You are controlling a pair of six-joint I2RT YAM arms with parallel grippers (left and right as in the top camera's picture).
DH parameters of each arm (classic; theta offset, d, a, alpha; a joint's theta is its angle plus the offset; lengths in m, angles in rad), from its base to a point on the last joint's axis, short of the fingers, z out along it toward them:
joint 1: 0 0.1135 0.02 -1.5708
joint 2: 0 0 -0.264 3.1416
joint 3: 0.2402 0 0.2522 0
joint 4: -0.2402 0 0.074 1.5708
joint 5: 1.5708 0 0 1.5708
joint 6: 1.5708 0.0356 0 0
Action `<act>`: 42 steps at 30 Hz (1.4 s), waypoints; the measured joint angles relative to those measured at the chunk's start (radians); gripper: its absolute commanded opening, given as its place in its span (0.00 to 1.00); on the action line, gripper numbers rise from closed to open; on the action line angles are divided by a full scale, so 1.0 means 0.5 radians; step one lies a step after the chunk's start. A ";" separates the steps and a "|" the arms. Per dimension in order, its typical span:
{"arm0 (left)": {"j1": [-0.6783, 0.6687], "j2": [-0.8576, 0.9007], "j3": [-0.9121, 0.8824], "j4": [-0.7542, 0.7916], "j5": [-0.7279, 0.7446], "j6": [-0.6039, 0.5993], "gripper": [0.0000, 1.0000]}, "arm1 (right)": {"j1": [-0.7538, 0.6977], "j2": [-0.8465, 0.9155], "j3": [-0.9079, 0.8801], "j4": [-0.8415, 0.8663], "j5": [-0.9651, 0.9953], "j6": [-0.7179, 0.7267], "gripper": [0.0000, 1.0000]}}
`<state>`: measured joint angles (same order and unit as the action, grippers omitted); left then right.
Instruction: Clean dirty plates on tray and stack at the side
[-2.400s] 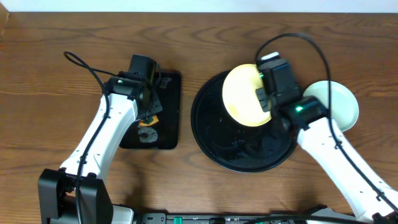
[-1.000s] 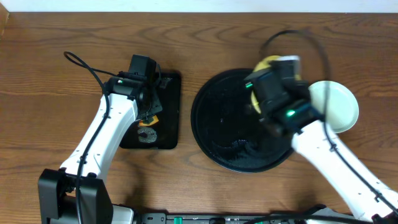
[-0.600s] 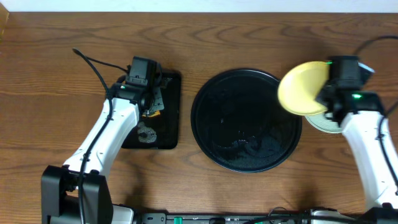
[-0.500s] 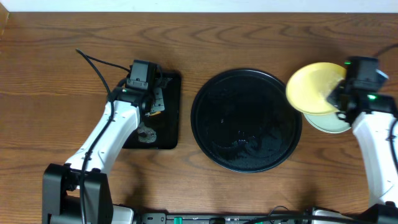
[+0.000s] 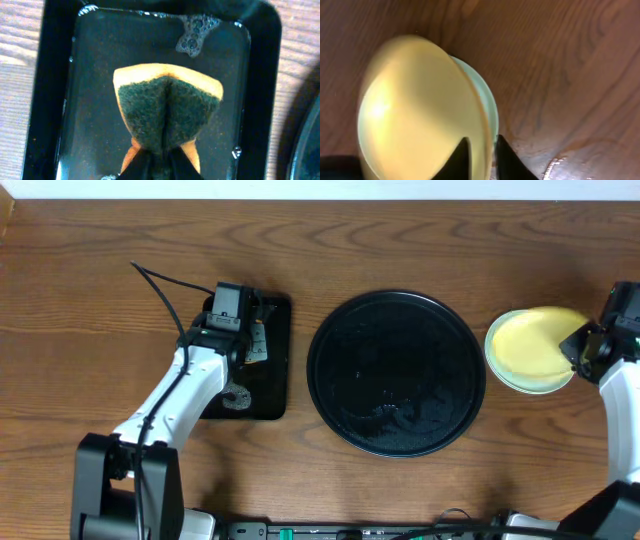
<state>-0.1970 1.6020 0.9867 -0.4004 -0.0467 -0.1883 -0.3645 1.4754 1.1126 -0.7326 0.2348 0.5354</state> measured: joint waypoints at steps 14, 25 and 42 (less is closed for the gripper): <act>0.000 -0.122 -0.001 -0.100 0.029 0.014 0.66 | 0.010 0.026 -0.005 0.044 -0.607 -0.417 0.54; 0.000 -0.509 0.000 -0.477 0.029 -0.080 0.77 | 0.406 0.026 -0.005 -0.002 -0.977 -0.890 0.99; -0.002 -0.755 -0.105 -1.292 0.094 -0.305 0.77 | 0.670 -0.235 -0.294 -0.449 -0.813 -0.990 0.99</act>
<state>-0.1978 1.2243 0.9340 -1.0466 0.0002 -0.3408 -0.0296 1.3579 0.9653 -0.9569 -0.1719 0.0406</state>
